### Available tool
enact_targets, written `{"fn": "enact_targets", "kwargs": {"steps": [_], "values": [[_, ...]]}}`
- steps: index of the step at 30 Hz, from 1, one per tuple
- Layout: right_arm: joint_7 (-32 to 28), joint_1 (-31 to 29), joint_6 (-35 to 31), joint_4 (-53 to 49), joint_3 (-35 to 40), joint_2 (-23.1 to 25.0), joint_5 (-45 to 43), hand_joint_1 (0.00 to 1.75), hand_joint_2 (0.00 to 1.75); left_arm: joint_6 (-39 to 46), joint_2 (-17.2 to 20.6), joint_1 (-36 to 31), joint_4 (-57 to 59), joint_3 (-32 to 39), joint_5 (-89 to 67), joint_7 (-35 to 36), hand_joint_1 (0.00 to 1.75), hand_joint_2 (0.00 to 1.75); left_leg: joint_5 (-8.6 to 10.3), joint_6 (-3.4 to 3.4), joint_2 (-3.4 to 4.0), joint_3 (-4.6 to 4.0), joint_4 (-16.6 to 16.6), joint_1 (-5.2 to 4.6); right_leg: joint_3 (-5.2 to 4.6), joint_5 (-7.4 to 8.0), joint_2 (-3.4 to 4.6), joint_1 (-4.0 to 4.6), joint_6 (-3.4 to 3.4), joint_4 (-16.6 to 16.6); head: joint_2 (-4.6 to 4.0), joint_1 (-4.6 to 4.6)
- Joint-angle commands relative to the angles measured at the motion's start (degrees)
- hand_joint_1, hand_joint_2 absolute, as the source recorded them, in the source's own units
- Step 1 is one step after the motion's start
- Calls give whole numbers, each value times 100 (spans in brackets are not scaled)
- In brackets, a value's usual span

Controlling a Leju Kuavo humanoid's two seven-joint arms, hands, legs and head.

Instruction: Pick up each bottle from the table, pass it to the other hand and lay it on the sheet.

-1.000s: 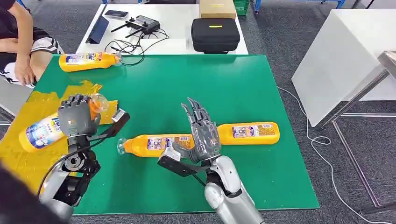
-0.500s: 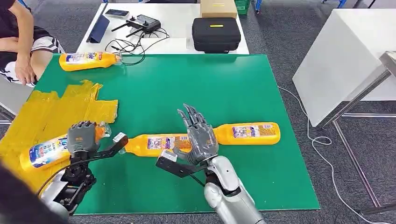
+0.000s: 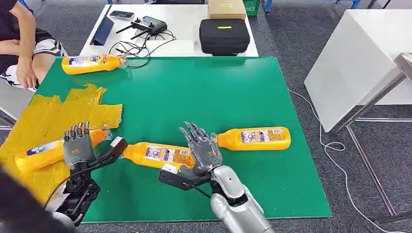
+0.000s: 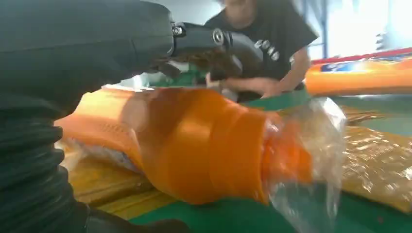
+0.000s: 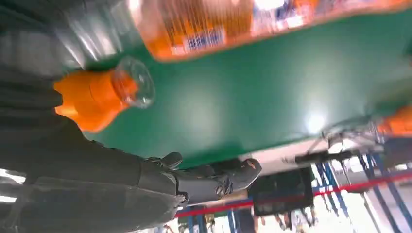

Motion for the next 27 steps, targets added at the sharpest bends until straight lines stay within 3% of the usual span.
{"fn": "enact_targets", "kwargs": {"steps": [1,7,18,22,27], "values": [[115,-435,447,998,328,-125,170,0,175,82,-395,-62,234,1177,772,-741,0,175,-4,1,3,20,-8,-2,19,-4,-4,-1,2,-7,0,0],[231,-552,555,1326,430,-95,291,0,175,245,-543,-59,178,1538,1066,-1147,0,175,-4,1,-3,19,-7,-4,19,-5,-6,-2,2,-6,0,0],[231,-552,555,1326,430,-95,291,0,175,245,-543,-59,178,1538,1066,-1147,0,175,-7,-1,0,27,-8,-3,25,-7,-6,-1,1,-5,0,0],[411,-668,684,1589,369,-79,267,0,175,263,-755,-115,76,2091,1688,-1956,0,175,-3,0,-4,18,-5,-4,16,-4,-8,-3,2,-2,0,0],[417,-761,204,1763,367,64,367,0,175,-232,-1186,-181,-303,2757,2946,-3865,0,175,-1,-2,-15,19,-3,-4,20,-7,-19,-1,3,-1,0,0]]}}
